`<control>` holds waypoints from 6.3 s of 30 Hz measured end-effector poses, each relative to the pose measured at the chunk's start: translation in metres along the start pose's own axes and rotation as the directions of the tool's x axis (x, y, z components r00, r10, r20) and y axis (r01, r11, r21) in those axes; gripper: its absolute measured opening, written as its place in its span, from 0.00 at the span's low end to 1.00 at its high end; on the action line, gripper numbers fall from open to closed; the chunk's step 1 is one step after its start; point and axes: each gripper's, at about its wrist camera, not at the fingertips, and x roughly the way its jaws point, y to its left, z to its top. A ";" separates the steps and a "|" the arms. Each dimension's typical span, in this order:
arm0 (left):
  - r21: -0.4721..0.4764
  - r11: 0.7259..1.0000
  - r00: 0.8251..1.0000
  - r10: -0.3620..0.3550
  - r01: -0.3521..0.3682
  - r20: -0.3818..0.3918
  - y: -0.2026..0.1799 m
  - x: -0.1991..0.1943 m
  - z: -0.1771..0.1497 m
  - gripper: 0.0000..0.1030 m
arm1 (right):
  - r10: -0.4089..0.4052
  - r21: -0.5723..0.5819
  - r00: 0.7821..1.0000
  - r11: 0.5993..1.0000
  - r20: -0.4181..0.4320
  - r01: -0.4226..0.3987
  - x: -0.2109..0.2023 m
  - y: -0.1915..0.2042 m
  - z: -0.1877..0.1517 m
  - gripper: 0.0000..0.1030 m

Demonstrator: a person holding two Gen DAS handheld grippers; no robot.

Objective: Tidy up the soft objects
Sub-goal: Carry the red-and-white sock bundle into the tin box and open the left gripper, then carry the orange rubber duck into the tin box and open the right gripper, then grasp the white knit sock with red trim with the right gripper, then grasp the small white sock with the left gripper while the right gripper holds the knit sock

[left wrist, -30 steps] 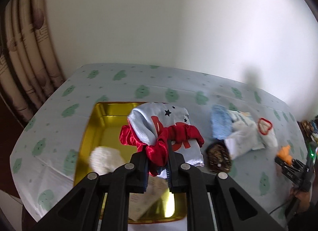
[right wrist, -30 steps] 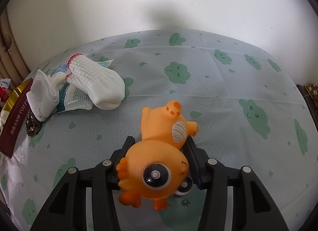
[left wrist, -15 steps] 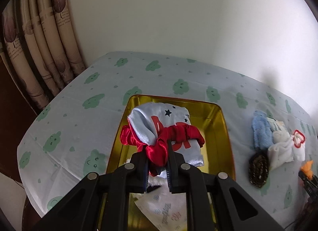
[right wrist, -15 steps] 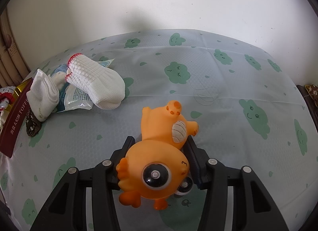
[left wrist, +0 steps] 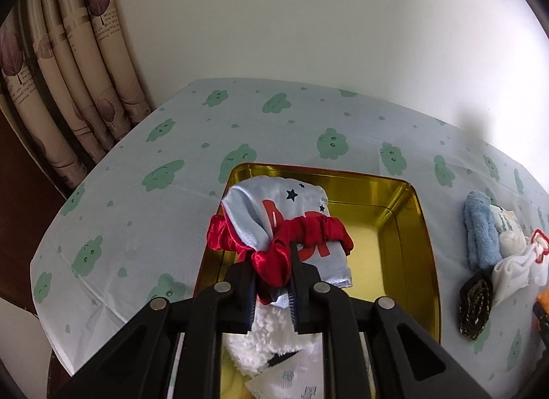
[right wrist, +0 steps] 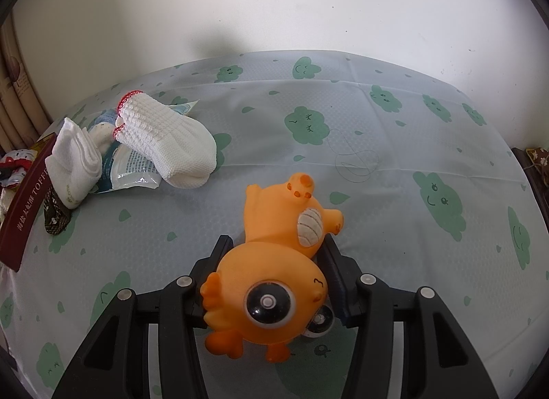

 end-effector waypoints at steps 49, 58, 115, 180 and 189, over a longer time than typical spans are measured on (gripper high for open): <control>-0.151 0.980 0.964 0.158 -0.127 0.213 0.054 -0.088 -0.094 0.48 | 0.080 -0.172 0.996 0.983 0.045 -0.071 -0.047 0.096 0.014 0.43; -0.271 0.957 0.974 0.153 -0.105 0.164 0.087 -0.081 -0.096 0.50 | 0.273 -0.352 0.962 0.900 -0.004 -0.256 -0.064 0.208 0.022 0.43; -0.385 0.907 0.967 0.229 -0.169 0.113 0.125 -0.079 -0.098 0.50 | 0.355 -0.417 0.934 0.844 -0.037 -0.337 -0.042 0.306 0.038 0.70; 0.399 0.880 0.943 -0.318 0.256 0.095 -0.165 -0.068 -0.084 0.50 | 0.050 -0.120 0.990 0.992 0.129 -0.035 0.001 0.032 0.041 0.26; 0.470 0.840 0.935 -0.346 0.272 0.078 -0.206 -0.053 -0.071 0.50 | 0.040 -0.120 0.991 0.992 0.124 -0.026 0.001 0.026 0.035 0.25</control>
